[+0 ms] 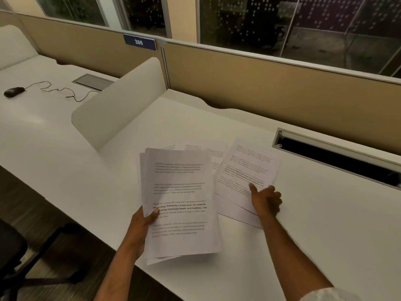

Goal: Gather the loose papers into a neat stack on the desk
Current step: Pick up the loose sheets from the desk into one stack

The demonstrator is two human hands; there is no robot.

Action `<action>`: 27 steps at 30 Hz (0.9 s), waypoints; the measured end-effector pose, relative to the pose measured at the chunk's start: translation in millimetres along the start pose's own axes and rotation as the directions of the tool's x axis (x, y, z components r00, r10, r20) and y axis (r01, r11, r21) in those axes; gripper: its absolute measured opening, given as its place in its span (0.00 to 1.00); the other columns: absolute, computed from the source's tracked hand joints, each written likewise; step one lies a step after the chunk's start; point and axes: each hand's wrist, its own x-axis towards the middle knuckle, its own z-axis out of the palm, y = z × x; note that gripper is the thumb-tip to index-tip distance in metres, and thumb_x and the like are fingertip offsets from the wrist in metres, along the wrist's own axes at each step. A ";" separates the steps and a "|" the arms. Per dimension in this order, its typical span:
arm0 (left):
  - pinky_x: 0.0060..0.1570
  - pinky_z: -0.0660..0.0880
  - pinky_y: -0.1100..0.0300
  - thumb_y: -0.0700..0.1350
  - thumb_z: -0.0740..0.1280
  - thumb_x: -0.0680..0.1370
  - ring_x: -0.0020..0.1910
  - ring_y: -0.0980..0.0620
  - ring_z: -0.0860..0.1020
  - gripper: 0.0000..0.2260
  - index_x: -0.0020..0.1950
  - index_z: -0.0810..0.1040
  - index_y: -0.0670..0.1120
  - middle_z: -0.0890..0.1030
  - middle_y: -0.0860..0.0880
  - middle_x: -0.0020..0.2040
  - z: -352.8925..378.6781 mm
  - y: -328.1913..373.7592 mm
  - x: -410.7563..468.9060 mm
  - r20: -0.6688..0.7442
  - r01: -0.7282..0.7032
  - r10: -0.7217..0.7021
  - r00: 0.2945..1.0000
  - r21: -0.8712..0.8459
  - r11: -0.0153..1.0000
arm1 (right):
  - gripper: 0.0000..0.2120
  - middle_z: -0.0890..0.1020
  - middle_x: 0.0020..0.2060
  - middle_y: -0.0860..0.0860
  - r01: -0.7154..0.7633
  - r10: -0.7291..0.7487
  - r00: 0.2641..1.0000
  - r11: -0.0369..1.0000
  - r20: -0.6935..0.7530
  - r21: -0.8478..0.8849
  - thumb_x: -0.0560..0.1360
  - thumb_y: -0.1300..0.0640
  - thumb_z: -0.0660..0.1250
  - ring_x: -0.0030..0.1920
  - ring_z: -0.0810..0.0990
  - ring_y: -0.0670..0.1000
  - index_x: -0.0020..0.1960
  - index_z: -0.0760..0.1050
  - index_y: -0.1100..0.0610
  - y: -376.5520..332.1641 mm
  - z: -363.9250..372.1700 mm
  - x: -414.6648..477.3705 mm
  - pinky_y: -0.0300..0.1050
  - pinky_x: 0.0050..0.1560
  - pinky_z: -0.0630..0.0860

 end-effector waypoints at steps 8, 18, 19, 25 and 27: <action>0.45 0.84 0.40 0.44 0.71 0.74 0.53 0.34 0.85 0.20 0.66 0.77 0.47 0.86 0.38 0.57 -36.3 23.4 22.0 0.008 -0.010 0.010 1.000 0.008 1.000 | 0.36 0.75 0.65 0.66 -0.192 0.190 0.981 0.980 0.042 0.049 0.70 0.51 0.78 0.66 0.72 0.65 0.68 0.65 0.65 -10.6 17.3 31.0 0.61 0.66 0.70; 0.47 0.83 0.38 0.44 0.71 0.74 0.53 0.33 0.85 0.18 0.64 0.78 0.49 0.86 0.38 0.56 -42.0 34.5 39.0 0.059 -0.006 0.004 0.998 0.028 1.000 | 0.29 0.79 0.62 0.67 -0.285 0.289 0.957 0.933 0.013 0.218 0.68 0.62 0.79 0.61 0.78 0.68 0.64 0.71 0.67 5.9 5.1 53.3 0.59 0.60 0.78; 0.48 0.83 0.37 0.43 0.70 0.74 0.52 0.33 0.85 0.18 0.64 0.78 0.49 0.86 0.38 0.56 -41.7 35.0 40.0 0.061 -0.006 0.003 0.998 0.033 0.999 | 0.29 0.79 0.61 0.67 -0.276 0.284 0.959 0.920 0.011 0.277 0.68 0.64 0.78 0.60 0.79 0.67 0.64 0.70 0.67 9.7 5.0 53.5 0.58 0.59 0.78; 0.52 0.81 0.33 0.41 0.67 0.79 0.52 0.32 0.85 0.14 0.65 0.77 0.50 0.86 0.39 0.56 -38.5 36.0 45.9 0.043 -0.012 0.009 0.999 0.069 0.998 | 0.17 0.83 0.59 0.63 -0.076 0.086 0.996 0.865 0.002 0.496 0.74 0.61 0.72 0.56 0.82 0.63 0.61 0.78 0.65 12.0 -20.4 49.7 0.51 0.56 0.78; 0.49 0.83 0.36 0.41 0.67 0.79 0.52 0.33 0.85 0.14 0.64 0.77 0.50 0.87 0.39 0.56 -35.3 37.9 44.8 0.040 -0.011 0.009 0.999 0.059 0.998 | 0.17 0.82 0.60 0.61 -0.015 0.002 1.000 0.812 0.022 0.583 0.76 0.60 0.71 0.56 0.81 0.62 0.63 0.76 0.61 7.5 -39.5 43.3 0.57 0.59 0.78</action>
